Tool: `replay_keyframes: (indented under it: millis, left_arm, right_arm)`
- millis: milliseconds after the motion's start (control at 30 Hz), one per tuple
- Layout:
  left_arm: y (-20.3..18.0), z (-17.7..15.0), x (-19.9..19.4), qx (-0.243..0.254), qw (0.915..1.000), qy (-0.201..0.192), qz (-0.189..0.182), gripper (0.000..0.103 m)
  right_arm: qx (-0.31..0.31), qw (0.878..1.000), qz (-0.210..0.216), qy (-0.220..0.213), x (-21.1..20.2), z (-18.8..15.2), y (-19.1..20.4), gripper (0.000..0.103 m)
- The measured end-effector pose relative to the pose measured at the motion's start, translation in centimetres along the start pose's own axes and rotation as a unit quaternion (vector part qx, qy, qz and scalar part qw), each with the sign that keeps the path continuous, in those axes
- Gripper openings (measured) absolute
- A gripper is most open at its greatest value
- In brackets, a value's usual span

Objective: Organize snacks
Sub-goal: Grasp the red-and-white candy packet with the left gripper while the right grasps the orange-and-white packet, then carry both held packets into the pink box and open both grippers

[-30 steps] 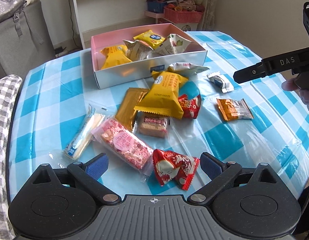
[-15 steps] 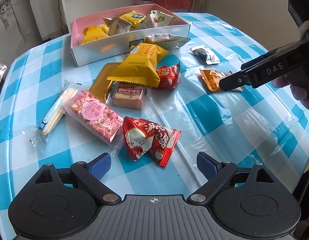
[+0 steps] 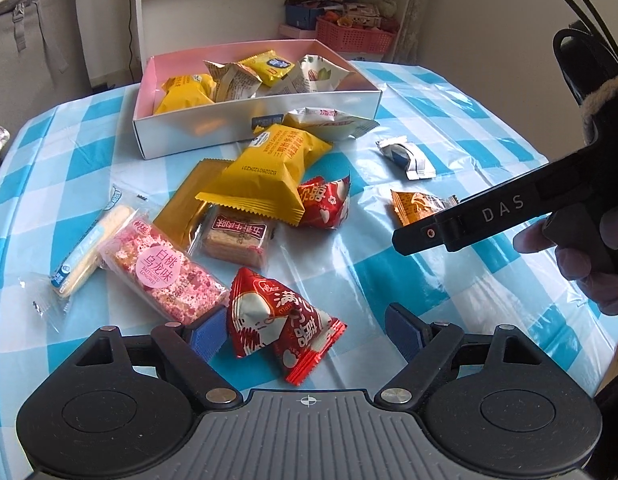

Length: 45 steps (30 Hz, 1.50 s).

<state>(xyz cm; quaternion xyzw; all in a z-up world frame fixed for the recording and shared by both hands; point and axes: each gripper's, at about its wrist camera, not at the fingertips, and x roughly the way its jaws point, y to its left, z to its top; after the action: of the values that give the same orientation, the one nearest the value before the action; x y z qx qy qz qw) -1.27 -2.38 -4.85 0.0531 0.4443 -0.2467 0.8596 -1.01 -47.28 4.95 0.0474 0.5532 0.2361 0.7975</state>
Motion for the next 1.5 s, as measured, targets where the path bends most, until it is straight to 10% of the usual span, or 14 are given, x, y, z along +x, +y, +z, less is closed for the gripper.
replay_keyframes:
  millis: [233,833,1500]
  left_arm:
    - [0.0,0.7,0.6,-0.034,0.9991,-0.008,0.023,0.068]
    - [-0.5,1.0,0.9,-0.037,0.9982,0.017,0.043,0.031]
    - [-0.3,2.2,-1.0,-0.048,0.9983,0.014,0.029,0.029]
  right_arm:
    - [0.029,0.999,-0.03,-0.008,0.2,0.4,0.7,0.097]
    - [-0.01,0.996,-0.083,-0.018,-0.1,0.3,2.1,0.051]
    - [0.022,0.999,-0.041,-0.018,-1.9,1.3,1.6,0.045]
